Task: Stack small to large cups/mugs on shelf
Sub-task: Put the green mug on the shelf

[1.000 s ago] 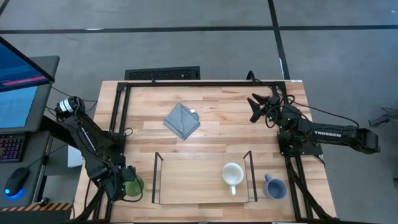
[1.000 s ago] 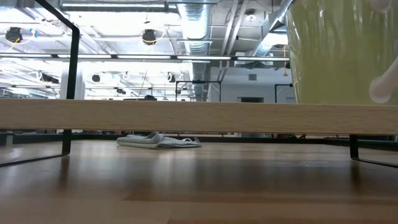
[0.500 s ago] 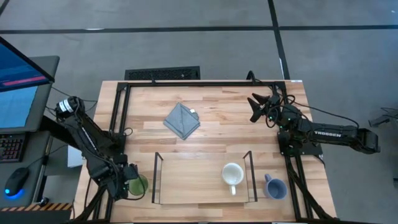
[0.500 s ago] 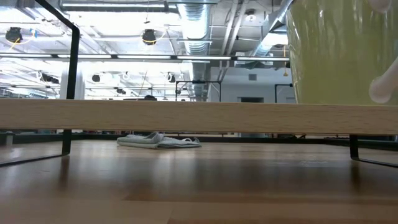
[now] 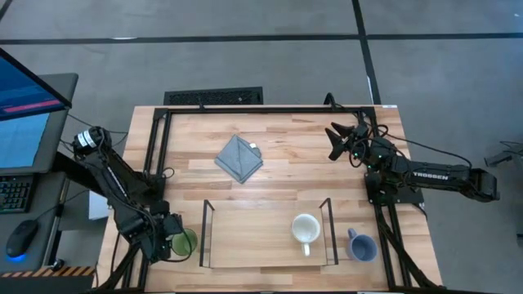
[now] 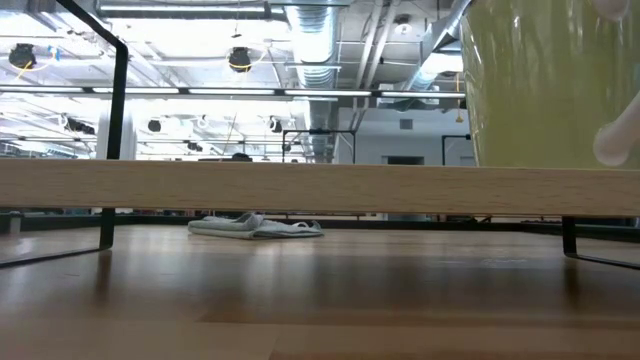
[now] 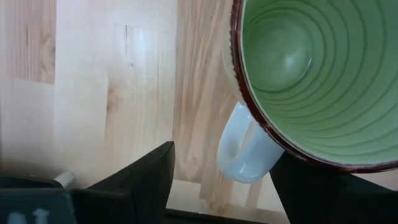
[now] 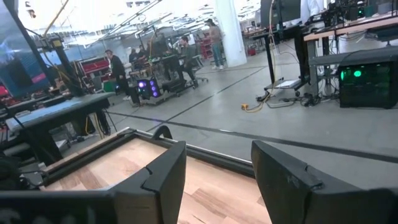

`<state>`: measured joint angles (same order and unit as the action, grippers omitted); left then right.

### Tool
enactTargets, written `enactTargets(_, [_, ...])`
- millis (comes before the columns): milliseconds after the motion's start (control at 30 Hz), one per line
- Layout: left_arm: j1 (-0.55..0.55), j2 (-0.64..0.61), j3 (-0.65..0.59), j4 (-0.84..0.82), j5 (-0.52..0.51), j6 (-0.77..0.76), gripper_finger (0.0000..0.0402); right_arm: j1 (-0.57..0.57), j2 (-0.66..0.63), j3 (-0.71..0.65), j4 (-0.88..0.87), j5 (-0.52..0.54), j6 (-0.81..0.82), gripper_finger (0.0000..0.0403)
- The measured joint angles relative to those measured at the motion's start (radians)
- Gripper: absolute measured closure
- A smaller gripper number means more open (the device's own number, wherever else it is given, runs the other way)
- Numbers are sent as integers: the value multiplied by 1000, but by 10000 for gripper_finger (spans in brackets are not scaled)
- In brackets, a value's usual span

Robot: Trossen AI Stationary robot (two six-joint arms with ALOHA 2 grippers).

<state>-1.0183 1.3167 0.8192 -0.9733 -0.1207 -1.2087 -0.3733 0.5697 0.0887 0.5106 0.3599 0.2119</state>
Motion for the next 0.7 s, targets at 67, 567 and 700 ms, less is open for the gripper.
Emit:
enactTargets(67, [0,0,0,0,0,1,161,0,0,0,0,0,0,198])
enactTargets(567, [0,0,0,4,0,45,243,0,0,0,0,0,0,198])
enactTargets(700, [0,0,0,4,-4,44,266,0,0,0,0,0,0,198])
